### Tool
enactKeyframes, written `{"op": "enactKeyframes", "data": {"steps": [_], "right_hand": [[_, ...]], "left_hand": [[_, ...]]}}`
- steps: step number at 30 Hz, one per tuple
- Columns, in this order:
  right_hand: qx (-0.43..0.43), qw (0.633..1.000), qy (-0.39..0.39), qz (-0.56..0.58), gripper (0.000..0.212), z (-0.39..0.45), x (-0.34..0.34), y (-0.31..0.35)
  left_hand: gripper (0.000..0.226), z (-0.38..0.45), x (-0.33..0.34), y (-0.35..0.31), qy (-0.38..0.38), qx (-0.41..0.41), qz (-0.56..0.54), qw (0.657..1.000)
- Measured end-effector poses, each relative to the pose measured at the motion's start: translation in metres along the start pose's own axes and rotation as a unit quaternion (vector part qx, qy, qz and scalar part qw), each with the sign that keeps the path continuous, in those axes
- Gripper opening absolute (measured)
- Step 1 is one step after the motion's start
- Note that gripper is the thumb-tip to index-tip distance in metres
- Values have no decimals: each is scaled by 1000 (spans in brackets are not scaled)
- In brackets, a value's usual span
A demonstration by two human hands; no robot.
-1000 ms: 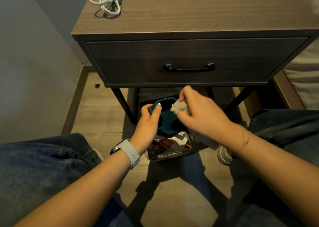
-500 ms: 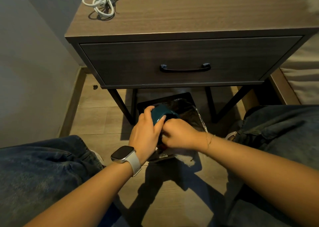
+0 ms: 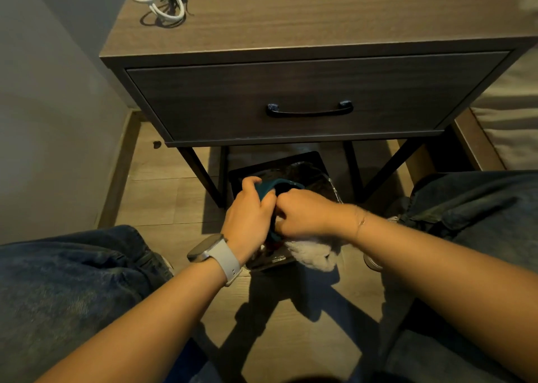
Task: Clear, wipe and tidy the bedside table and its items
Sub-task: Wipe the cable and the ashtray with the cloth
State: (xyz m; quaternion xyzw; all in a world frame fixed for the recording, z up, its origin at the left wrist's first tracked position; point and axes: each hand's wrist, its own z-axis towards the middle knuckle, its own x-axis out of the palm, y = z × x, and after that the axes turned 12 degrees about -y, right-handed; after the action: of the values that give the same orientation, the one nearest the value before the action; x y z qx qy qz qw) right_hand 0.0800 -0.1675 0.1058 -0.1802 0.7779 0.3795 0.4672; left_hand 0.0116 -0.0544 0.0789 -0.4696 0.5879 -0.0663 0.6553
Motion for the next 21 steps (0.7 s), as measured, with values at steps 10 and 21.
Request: {"op": "enactKeyframes", "data": {"steps": [10,21], "right_hand": [[29,995,-90,21,7,4,13,2],[49,975,56,207,7,-9,-50,-36]], "left_hand": [[44,0,-1,-5,-38,47,28,998],[52,15,-13,-6,-33,225,130,965]]}}
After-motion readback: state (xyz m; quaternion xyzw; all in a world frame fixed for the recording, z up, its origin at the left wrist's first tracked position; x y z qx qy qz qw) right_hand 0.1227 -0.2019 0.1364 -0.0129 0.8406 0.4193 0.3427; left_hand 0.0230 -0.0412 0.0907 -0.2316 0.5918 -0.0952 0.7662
